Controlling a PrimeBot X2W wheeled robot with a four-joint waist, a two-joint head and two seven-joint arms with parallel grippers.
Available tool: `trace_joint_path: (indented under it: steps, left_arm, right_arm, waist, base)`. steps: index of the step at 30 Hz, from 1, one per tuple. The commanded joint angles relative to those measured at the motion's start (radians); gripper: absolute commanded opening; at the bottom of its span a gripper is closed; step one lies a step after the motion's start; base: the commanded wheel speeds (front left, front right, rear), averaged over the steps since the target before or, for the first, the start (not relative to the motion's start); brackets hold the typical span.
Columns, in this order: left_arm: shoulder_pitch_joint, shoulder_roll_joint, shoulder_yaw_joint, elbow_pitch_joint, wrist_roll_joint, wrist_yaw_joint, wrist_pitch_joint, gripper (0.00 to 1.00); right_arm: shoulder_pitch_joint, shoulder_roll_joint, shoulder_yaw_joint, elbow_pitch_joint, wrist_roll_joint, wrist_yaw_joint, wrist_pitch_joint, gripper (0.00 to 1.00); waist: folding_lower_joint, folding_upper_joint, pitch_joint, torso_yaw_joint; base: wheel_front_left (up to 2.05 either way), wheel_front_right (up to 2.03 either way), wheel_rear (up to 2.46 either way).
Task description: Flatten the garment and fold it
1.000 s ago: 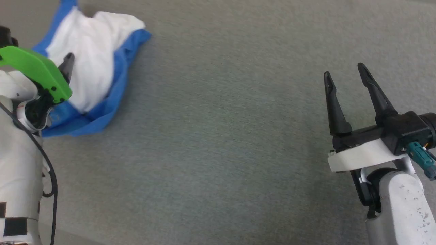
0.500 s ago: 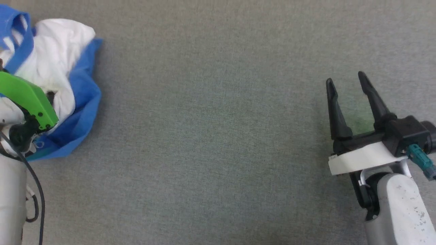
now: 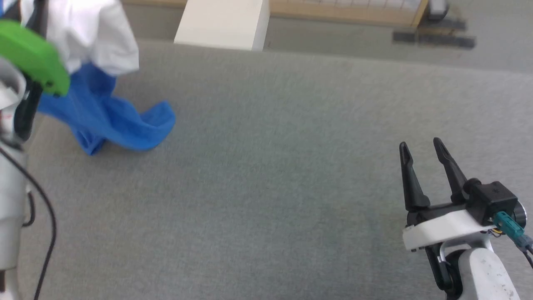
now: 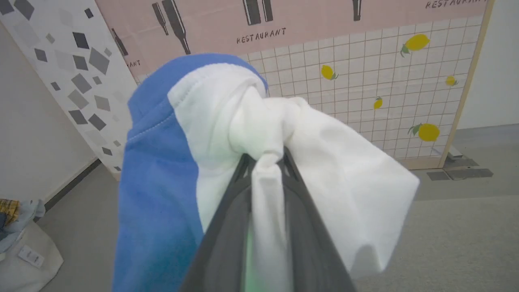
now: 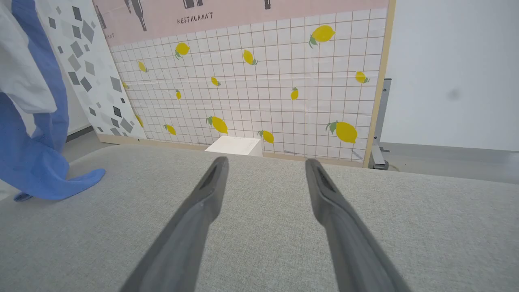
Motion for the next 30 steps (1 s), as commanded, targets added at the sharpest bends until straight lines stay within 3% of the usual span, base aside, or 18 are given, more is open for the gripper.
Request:
trace_joint_path:
  steps: [1, 10, 17, 26, 30]
  left_arm:
    - [-0.038, -0.018, -0.017, -0.024, 0.019, -0.004, -0.029, 0.0]
    - [-0.164, -0.141, -0.127, -0.104, 0.064, -0.011, -0.108, 0.0]
    - [-0.177, -0.258, -0.193, -0.093, 0.023, -0.018, -0.122, 0.0]
    - [0.04, -0.34, -0.32, 0.005, -0.067, -0.033, 0.004, 0.0]
    - [0.176, -0.361, -0.386, 0.092, -0.085, -0.015, 0.096, 0.0]
  right_arm:
    - [0.019, -0.001, -0.001, 0.002, 0.011, -0.002, -0.008, 1.0]
    - [0.066, -0.001, -0.014, 0.004, 0.013, -0.002, -0.001, 1.0]
    - [0.085, -0.001, -0.016, -0.018, 0.007, -0.002, 0.016, 1.0]
    - [0.101, -0.001, -0.006, -0.035, 0.01, -0.002, 0.027, 1.0]
    - [0.102, -0.001, 0.0, -0.043, 0.011, -0.002, 0.029, 1.0]
  waist:
    - [0.0001, 0.0, -0.12, -0.086]
    - [0.0001, 0.0, -0.167, -0.232]
    - [0.0001, 0.0, -0.165, -0.337]
    - [0.0001, 0.0, -0.141, -0.422]
    - [0.0001, 0.0, -0.129, -0.44]
  base:
    - [0.0, 0.0, 0.0]
    - [0.0, 0.0, 0.0]
    - [0.0, 0.0, 0.0]
    - [0.0, 0.0, 0.0]
    - [0.0, 0.0, 0.0]
